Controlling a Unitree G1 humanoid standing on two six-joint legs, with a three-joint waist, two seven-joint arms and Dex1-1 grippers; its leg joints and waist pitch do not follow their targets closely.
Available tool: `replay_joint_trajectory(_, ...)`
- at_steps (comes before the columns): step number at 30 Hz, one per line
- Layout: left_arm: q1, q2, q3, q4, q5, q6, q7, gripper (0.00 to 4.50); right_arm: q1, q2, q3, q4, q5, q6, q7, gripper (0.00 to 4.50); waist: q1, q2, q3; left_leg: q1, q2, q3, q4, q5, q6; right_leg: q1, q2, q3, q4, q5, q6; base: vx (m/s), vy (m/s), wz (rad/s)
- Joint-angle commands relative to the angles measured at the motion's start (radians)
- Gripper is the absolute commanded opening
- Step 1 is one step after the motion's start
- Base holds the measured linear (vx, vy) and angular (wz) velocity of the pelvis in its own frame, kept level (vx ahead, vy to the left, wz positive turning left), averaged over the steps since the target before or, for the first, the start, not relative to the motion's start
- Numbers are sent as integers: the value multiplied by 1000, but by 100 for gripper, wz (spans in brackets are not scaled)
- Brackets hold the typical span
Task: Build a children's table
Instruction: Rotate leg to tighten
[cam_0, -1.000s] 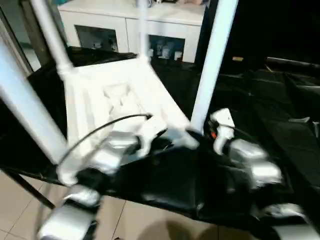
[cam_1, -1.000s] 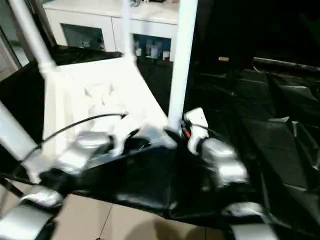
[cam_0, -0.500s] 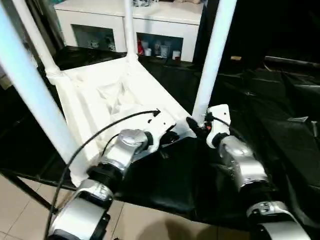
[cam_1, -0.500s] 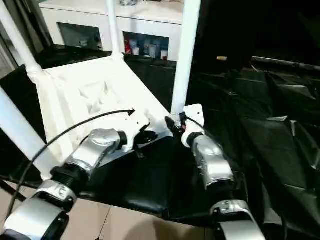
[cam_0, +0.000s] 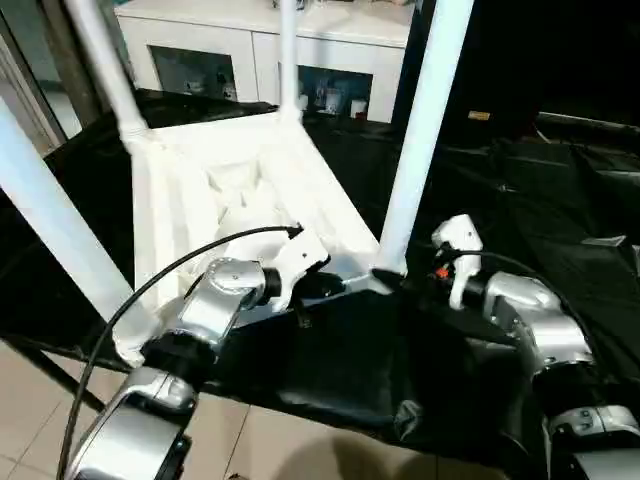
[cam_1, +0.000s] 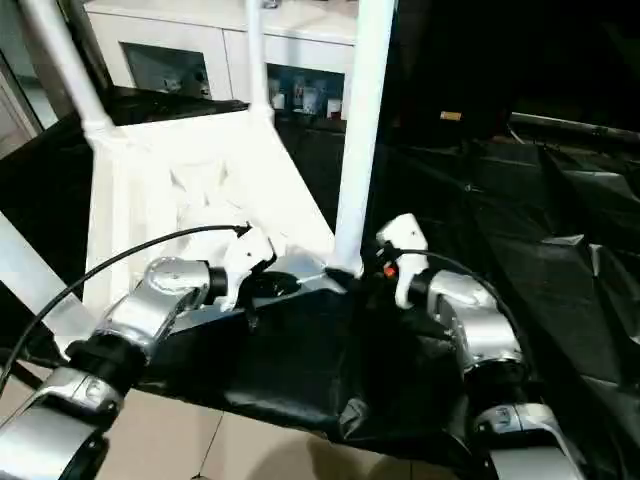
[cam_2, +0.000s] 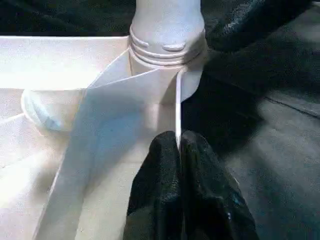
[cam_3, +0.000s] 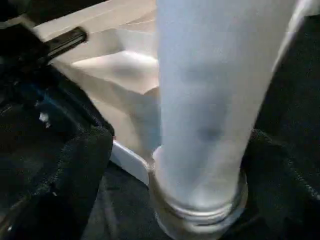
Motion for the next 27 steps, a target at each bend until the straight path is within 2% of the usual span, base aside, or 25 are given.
replay_joint_trajectory(1,16,-9,-4,-64,-83,-17,-89,0,4,-18,16,-26,-3,-8,42,431,5,-13,-67,8,26,-3,-63,-187,77,56,-60,42,-76,-241,-216,0,0,0)
replay_joint_trajectory(5,30,-2,3,-77,-83,-11,-97,0,20,-27,33,-52,9,16,90,431,14,-17,-65,8,25,-1,-64,-193,77,55,-59,41,-78,-255,-206,0,0,0)
replay_joint_trajectory(10,38,5,8,-86,-83,-6,-102,0,21,-28,39,-41,3,11,98,388,13,-19,-65,7,23,-2,-64,-191,68,55,-61,42,-80,-286,-187,0,0,0)
replay_joint_trajectory(12,40,7,8,-91,-84,-2,-102,0,22,-30,39,-40,3,13,101,377,13,-20,-66,7,24,-3,-64,-185,68,55,-62,42,-79,-285,-186,0,0,0)
replay_joint_trajectory(13,42,8,10,-96,-85,3,-103,0,22,-31,39,-40,5,16,107,355,12,-19,-66,7,24,-2,-64,-181,71,54,-61,42,-78,-277,-188,0,0,0)
replay_joint_trajectory(17,42,7,12,-99,-84,7,-105,0,22,-33,37,-41,10,21,111,343,12,-18,-67,6,24,-2,-63,-170,75,56,-59,42,-75,-248,-196,0,0,0)
replay_joint_trajectory(18,43,7,12,-100,-84,7,-106,0,23,-33,37,-42,11,22,112,320,13,-17,-68,7,23,-1,-62,-169,76,55,-59,42,-75,-244,-198,0,0,0)
replay_joint_trajectory(24,36,-2,16,-85,-75,10,-80,0,39,-18,29,-46,18,37,89,267,14,-18,-67,6,23,-1,-62,-169,75,57,-59,41,-74,-245,-197,0,0,0)
replay_joint_trajectory(27,25,-13,19,-67,-63,13,-45,0,48,-2,27,-42,13,46,58,262,13,-19,-66,7,22,-1,-62,-177,72,54,-59,42,-78,-265,-191,0,0,0)
